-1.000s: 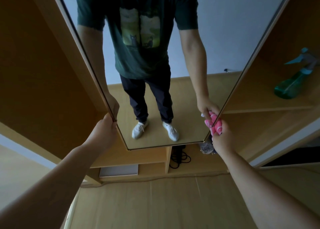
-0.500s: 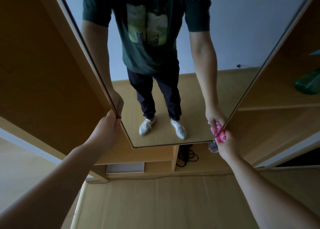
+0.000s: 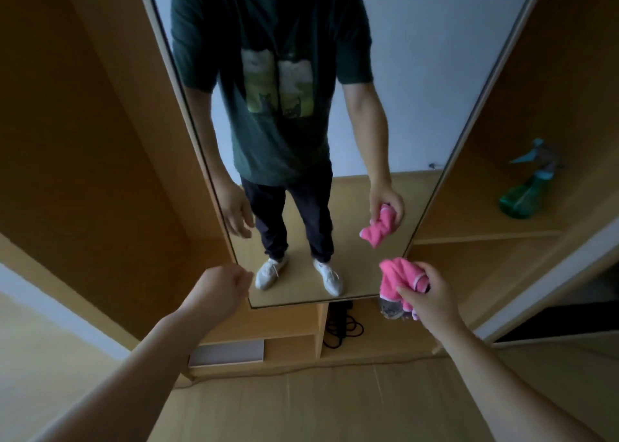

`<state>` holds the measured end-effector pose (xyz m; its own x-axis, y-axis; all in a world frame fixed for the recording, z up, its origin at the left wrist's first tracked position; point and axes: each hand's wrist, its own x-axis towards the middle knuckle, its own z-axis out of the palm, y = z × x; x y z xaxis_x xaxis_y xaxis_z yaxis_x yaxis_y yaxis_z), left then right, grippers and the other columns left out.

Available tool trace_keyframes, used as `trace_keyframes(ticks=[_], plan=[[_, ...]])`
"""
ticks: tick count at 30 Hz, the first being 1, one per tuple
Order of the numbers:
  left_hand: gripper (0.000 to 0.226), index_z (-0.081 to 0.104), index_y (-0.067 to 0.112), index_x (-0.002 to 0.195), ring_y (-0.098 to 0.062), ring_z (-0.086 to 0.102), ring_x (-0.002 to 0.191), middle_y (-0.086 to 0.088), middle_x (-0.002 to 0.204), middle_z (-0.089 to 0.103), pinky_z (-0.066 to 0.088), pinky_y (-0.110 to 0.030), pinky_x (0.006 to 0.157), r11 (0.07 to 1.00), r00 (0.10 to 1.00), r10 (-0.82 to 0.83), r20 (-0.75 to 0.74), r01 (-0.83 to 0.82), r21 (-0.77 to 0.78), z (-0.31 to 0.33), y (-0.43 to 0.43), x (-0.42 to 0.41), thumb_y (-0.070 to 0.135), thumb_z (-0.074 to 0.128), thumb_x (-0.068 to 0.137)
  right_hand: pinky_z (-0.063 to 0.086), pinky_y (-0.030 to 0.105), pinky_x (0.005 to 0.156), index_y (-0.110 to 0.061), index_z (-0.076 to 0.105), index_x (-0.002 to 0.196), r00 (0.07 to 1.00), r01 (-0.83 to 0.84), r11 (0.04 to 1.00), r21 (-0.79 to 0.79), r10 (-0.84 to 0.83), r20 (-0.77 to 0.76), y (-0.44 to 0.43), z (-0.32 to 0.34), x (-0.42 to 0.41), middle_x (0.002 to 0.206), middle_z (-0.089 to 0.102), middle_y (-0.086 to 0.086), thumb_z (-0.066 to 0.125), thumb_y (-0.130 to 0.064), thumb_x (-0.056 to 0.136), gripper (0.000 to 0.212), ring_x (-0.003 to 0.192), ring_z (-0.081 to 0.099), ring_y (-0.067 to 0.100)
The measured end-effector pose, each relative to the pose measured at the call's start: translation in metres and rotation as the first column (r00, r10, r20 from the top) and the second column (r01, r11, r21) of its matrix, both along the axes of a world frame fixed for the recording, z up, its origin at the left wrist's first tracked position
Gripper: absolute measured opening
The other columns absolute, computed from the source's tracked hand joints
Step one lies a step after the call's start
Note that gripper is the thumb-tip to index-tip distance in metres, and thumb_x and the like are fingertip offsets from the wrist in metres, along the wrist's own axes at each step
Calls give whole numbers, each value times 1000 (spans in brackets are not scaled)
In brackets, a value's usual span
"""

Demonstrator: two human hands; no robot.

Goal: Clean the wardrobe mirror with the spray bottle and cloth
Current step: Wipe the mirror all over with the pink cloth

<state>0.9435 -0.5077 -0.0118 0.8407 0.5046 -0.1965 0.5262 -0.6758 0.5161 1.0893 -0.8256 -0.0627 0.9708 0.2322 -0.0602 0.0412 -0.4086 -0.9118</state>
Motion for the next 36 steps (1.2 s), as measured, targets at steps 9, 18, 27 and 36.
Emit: trace_keyframes(ticks=[9, 18, 27, 36], plan=[[27, 62, 25, 109, 1, 66, 84, 9, 96, 70, 49, -13, 66, 925, 876, -159, 456, 294, -242, 139, -62, 16, 45, 58, 90, 54, 26, 57, -25, 59, 114, 896, -399, 901, 170, 345, 278, 81, 184, -46, 98, 68, -1, 79, -16, 79, 42, 72, 67, 20], [14, 64, 20, 94, -13, 72, 80, 1, 84, 75, 59, -26, 71, 895, 620, 111, 777, 278, -350, 251, -55, -3, 15, 72, 84, 54, 38, 56, -19, 63, 109, 770, -552, 804, 221, 390, 505, 121, 296, -60, 81, 71, 1, 78, -12, 79, 34, 60, 64, 26], [7, 63, 19, 93, -15, 72, 81, -2, 94, 70, 61, -32, 69, 984, 317, 149, 937, 49, -173, 380, -14, -31, 17, 67, 87, 55, 24, 75, -17, 66, 106, 595, -551, 808, 208, 206, 777, 138, 404, -53, 92, 69, -5, 74, -17, 83, 24, 84, 68, 10], [9, 60, 9, 94, -16, 64, 73, -4, 86, 65, 51, -24, 55, 923, 66, 155, 986, -364, -121, 494, 34, -35, 10, 58, 85, 55, 25, 78, -22, 68, 98, 499, -580, 790, 198, 152, 853, 139, 446, -46, 87, 71, -7, 66, -14, 89, 12, 83, 68, 9]])
